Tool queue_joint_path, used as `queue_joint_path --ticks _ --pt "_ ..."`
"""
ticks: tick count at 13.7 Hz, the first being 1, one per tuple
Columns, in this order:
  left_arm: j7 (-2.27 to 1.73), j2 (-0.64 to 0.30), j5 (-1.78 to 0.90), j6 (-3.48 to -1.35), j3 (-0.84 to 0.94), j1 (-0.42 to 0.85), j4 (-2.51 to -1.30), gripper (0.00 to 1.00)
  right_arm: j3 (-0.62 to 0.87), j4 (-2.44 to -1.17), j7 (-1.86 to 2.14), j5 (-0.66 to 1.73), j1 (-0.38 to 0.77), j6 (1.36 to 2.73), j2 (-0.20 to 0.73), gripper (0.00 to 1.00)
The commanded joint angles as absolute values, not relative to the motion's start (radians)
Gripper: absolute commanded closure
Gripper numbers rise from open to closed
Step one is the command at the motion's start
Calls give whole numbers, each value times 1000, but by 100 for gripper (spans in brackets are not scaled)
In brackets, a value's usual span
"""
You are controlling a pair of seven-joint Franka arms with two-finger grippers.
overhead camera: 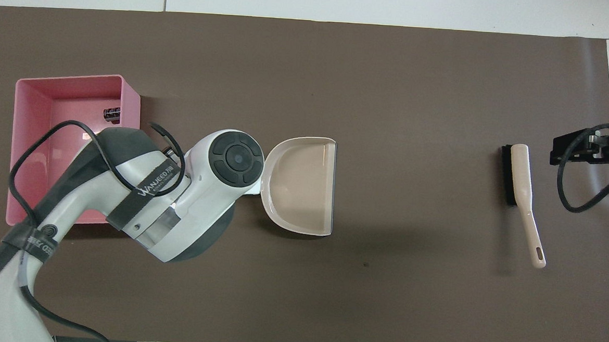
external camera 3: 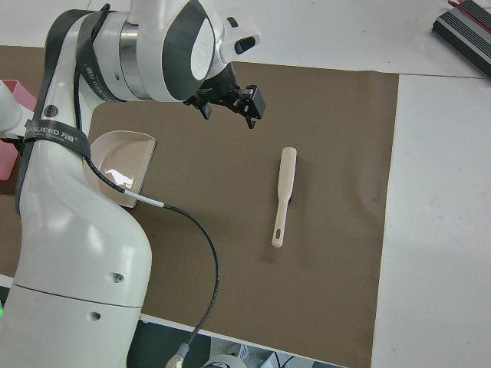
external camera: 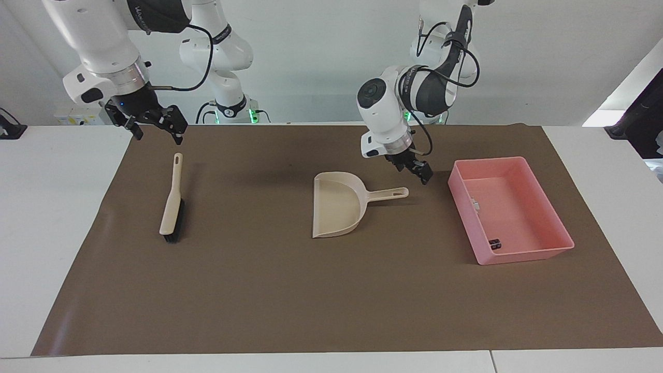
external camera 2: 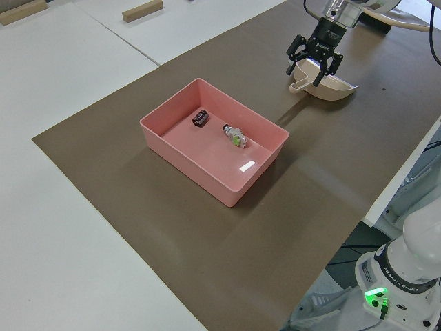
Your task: Clean e-waste and dump in bin
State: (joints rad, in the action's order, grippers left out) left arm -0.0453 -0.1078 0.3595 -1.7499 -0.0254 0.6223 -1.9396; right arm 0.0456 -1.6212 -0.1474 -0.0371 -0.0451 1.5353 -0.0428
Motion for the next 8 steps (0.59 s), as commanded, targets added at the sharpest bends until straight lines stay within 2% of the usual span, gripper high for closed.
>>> queue_joint_path --ticks 1,6,8 --pt "-209 -63 208 -1744 -21 482 -1965 0 48 -1620 -121 -2 -57 1539 -43 0" --pt "-198 44 14 -1786 -28 252 -1947 0 46 -1620 -29 8 -58 1549 -43 0" --pt "-172 52 9 -1775 -34 207 -1890 0 46 -1623 -31 8 -57 1551 -43 0"
